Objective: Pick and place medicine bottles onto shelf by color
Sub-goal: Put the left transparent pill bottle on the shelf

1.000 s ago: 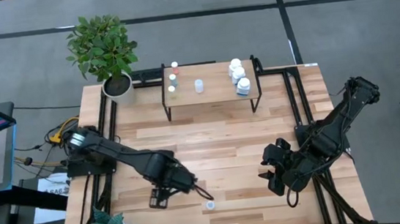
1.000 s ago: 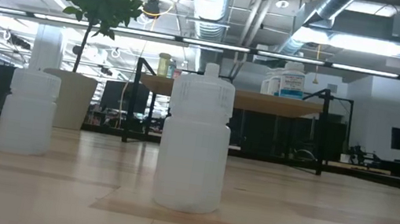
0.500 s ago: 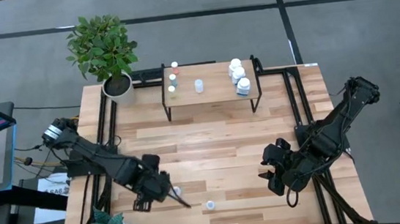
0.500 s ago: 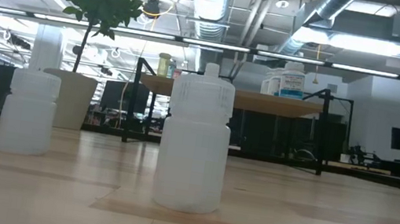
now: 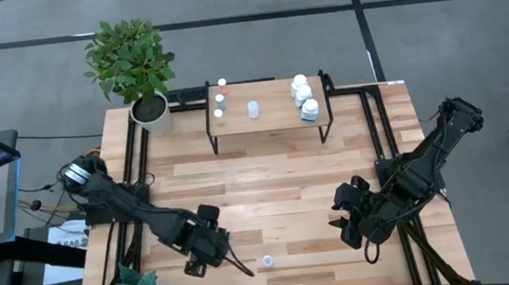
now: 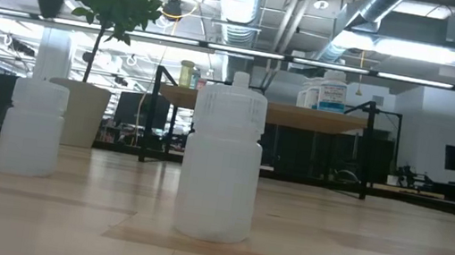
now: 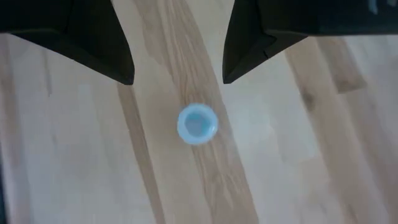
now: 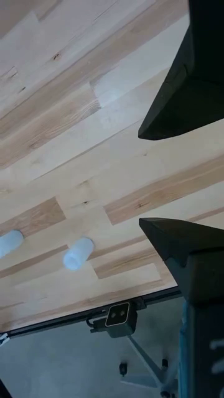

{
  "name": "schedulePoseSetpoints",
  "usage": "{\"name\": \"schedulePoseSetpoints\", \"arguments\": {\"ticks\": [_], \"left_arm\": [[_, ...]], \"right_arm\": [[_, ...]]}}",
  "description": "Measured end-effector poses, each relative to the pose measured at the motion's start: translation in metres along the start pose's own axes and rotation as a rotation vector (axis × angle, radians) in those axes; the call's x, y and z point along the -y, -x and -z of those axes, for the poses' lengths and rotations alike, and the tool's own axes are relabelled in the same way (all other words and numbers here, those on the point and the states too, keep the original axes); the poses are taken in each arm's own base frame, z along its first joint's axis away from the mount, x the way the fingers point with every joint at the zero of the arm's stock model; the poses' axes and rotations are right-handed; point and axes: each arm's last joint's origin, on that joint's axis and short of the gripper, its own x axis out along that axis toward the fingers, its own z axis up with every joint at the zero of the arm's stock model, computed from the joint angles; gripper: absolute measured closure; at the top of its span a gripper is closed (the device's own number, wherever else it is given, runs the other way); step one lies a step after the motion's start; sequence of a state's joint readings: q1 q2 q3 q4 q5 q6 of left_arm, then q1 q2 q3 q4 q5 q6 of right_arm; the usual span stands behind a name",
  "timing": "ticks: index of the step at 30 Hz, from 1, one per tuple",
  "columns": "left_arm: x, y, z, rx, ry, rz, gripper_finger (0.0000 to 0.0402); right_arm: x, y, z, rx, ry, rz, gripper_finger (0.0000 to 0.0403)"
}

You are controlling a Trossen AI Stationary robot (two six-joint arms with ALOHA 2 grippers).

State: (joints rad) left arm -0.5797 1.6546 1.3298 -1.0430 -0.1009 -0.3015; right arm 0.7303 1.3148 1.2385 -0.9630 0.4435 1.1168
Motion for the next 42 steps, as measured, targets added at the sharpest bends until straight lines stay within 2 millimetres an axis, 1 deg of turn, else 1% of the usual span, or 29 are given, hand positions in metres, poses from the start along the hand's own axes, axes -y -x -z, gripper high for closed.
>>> {"name": "schedulePoseSetpoints", "arguments": {"ticks": [5, 8, 13, 18, 21, 24, 30, 34, 37, 42], "left_arm": [[0.003, -0.030, -0.010, -0.046, -0.014, -0.016, 0.0170], [-0.002, -0.040, -0.013, -0.074, 0.036, -0.043, 0.0170], [-0.013, -0.042, -0.017, -0.067, 0.074, -0.052, 0.0170], [-0.016, -0.043, -0.019, -0.074, 0.059, 0.005, 0.0170], [-0.017, -0.043, -0.019, -0.077, 0.055, 0.016, 0.0162], [-0.017, -0.043, -0.019, -0.074, 0.059, 0.016, 0.0142], [-0.018, -0.043, -0.020, -0.066, 0.086, 0.009, 0.0085], [-0.016, -0.046, -0.024, -0.038, 0.065, 0.017, 0.0065], [-0.015, -0.053, -0.028, -0.025, 0.070, 0.017, 0.0064], [-0.013, -0.078, -0.028, -0.107, 0.052, 0.000, 0.0069]], "right_arm": [[0.000, 0.000, 0.000, 0.000, 0.001, 0.001, 0.0163], [0.000, 0.000, 0.000, 0.000, 0.002, 0.000, 0.0163], [0.000, 0.000, 0.000, 0.000, 0.002, 0.000, 0.0163], [0.000, 0.000, 0.000, 0.000, 0.002, 0.000, 0.0163], [0.000, 0.000, 0.000, 0.000, 0.002, 0.000, 0.0163], [0.000, 0.000, 0.000, 0.000, 0.002, 0.000, 0.0163], [0.000, 0.000, 0.000, 0.000, 0.024, 0.000, 0.0163], [0.000, 0.000, 0.000, 0.000, 0.026, 0.000, 0.0163], [0.000, 0.000, 0.000, 0.000, 0.027, 0.001, 0.0163], [0.001, 0.000, 0.000, -0.004, 0.033, 0.008, 0.0163]]}}
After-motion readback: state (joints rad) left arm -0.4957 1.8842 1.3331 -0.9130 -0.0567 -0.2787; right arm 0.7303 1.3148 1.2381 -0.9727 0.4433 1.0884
